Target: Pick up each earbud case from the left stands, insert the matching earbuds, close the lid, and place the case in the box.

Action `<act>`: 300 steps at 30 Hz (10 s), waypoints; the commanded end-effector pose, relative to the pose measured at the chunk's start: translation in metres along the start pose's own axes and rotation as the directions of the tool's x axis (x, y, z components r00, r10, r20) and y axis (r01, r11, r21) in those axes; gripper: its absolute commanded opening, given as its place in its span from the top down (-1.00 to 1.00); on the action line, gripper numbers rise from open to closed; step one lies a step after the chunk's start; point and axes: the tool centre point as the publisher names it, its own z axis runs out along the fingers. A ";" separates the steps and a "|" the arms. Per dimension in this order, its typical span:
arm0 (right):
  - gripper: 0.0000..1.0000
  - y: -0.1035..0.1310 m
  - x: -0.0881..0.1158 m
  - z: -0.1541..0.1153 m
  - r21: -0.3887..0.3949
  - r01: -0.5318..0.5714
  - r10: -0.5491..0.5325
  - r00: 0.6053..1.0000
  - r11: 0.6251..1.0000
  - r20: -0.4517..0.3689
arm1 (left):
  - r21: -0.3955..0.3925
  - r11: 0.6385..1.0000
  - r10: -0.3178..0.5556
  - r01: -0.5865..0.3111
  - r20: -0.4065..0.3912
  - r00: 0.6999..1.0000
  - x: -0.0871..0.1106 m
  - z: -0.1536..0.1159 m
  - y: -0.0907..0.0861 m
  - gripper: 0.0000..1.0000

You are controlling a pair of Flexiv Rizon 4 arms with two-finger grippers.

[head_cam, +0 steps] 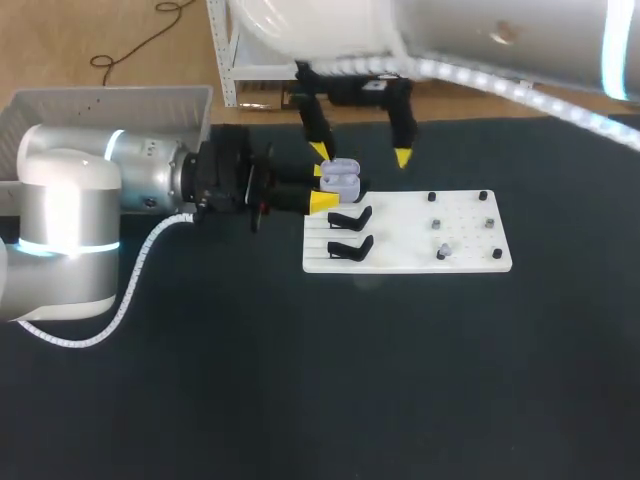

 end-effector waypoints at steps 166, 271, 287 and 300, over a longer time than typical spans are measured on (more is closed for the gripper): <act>1.00 -0.010 0.002 -0.005 -0.406 0.541 -0.501 0.840 0.737 0.209 | -0.005 1.000 0.002 -0.002 0.000 1.000 0.000 0.000 -0.001 1.00; 1.00 0.054 -0.008 0.029 -0.283 0.728 -0.612 0.682 0.625 0.401 | -0.005 1.000 0.002 -0.002 0.000 1.000 0.000 0.000 -0.001 1.00; 1.00 0.059 -0.011 0.032 -0.274 0.731 -0.626 0.679 0.625 0.384 | -0.005 1.000 0.002 -0.002 0.000 1.000 0.000 0.000 -0.001 1.00; -1.00 0.048 -0.005 0.022 -0.289 0.724 -0.618 0.687 0.626 0.383 | -0.005 1.000 0.002 -0.002 0.000 1.000 0.000 0.000 -0.001 1.00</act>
